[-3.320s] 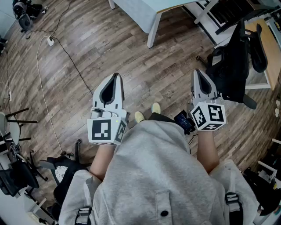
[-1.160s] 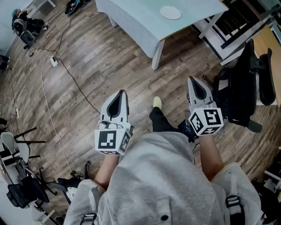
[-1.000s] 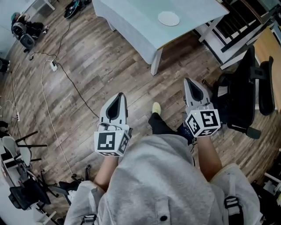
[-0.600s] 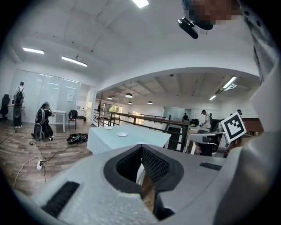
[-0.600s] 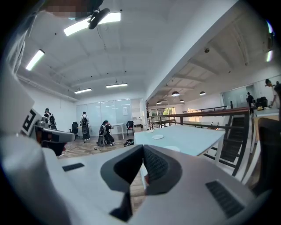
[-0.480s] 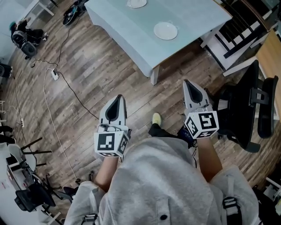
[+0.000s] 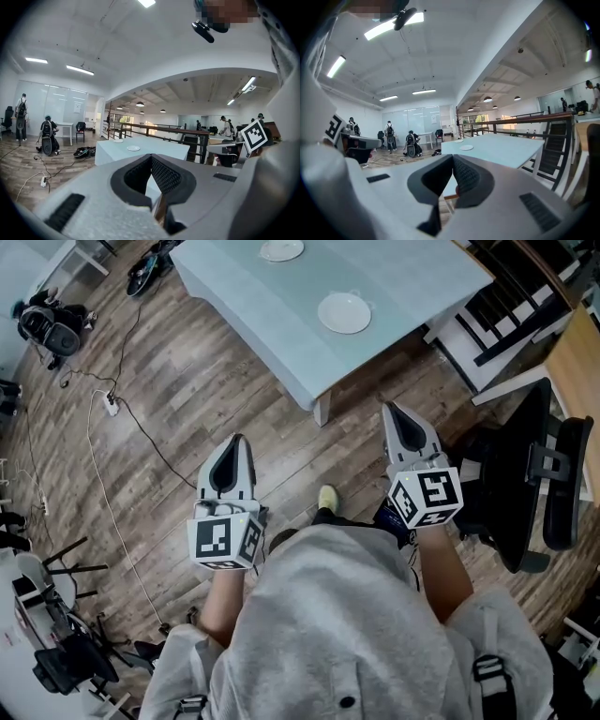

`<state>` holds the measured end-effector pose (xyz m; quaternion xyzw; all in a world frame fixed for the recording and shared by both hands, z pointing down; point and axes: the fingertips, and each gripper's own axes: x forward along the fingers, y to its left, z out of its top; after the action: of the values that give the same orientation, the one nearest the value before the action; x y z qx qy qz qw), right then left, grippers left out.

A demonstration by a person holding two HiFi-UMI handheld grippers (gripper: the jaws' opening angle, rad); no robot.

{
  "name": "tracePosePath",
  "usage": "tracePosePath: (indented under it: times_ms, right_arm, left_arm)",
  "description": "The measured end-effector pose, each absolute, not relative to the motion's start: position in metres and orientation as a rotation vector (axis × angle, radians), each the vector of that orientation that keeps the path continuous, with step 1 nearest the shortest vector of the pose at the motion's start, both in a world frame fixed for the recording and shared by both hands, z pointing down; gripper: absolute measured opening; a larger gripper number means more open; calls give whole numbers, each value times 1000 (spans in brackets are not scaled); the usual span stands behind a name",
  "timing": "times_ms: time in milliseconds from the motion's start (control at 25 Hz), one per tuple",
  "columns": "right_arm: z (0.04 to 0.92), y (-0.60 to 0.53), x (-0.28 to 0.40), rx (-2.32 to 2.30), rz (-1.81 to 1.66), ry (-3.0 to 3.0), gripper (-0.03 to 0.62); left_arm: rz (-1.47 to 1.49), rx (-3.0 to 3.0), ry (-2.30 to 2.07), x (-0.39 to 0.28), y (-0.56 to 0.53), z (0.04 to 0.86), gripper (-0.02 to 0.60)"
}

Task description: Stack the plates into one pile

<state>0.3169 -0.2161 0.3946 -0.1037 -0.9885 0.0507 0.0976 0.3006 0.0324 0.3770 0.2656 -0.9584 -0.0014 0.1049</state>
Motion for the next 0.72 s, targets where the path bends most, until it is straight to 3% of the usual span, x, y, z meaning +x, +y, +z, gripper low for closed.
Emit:
tracePosePath:
  times_ms: [720]
  right_arm:
    - [394, -229, 272, -323, 113, -2941, 26]
  left_arm:
    - [10, 871, -2830, 251, -1, 375, 17]
